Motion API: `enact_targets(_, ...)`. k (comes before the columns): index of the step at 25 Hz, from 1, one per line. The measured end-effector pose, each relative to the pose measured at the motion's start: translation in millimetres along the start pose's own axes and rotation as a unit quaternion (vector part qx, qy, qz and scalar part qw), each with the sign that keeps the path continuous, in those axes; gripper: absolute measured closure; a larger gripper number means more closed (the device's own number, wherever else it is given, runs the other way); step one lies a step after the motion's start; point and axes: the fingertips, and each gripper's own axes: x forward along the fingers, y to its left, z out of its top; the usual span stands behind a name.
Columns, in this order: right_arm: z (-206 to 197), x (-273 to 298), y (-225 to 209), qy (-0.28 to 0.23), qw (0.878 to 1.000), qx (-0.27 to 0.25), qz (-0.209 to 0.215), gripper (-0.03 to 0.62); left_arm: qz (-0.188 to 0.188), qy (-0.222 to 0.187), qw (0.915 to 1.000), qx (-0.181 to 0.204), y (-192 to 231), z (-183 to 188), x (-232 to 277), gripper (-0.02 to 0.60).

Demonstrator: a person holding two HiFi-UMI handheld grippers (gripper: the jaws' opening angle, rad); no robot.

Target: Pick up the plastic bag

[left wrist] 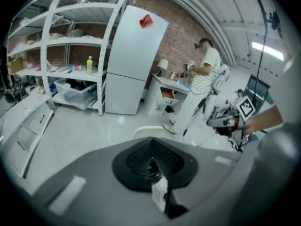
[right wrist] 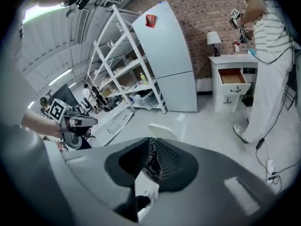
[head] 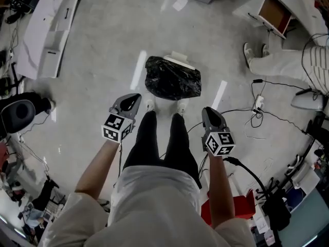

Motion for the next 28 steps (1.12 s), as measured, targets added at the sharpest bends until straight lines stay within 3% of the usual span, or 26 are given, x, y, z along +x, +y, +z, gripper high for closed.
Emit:
enact_targets(5, -46.3, 58.0, -51.1, 0.036, 0.999, 0.003, 0.010, 0.519, 0.001, 0.017, 0.9994, -0.029, 28.5, -42.3, 77.0, 0.571)
enact_targets(15, -161.8, 166.4, -130.3, 0.097, 0.995, -0.016, 0.027, 0.483, 0.000, 0.070, 0.9925, -0.100, 104.4, -164.1, 193.5, 0.492)
enact_targets(23, -250.0, 240.9, -193.3, 0.135, 0.990, -0.026, 0.000, 0.376, -0.026, 0.082, 0.9671, -0.239, 174.0, -252.4, 270.0, 0.425)
enact_targets(28, -287.8, 277.2, -211.8, 0.150, 0.989, -0.008, 0.012, 0.270, -0.075, 0.088, 0.9550, -0.273, 192.9, -284.3, 304.6, 0.330)
